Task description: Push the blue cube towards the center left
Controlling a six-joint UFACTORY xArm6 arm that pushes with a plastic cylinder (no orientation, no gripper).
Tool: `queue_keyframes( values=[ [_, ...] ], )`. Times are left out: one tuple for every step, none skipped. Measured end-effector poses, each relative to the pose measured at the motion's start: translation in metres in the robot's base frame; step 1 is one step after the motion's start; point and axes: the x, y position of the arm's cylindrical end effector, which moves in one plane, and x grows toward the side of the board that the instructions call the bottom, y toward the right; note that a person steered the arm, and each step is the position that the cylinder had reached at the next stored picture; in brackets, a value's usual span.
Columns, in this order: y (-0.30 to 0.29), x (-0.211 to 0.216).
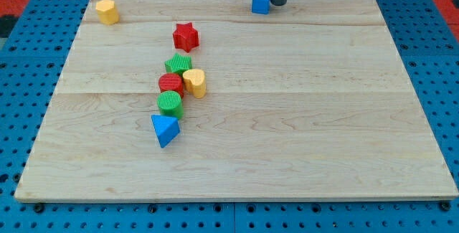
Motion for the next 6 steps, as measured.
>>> queue_keyframes(
  values=[
    [-0.004, -0.012],
    [-0.067, 0.005],
    [-0.090, 0.067],
    [-0.099, 0.115],
    [-0.104, 0.085],
    [-0.141, 0.055]
  ],
)
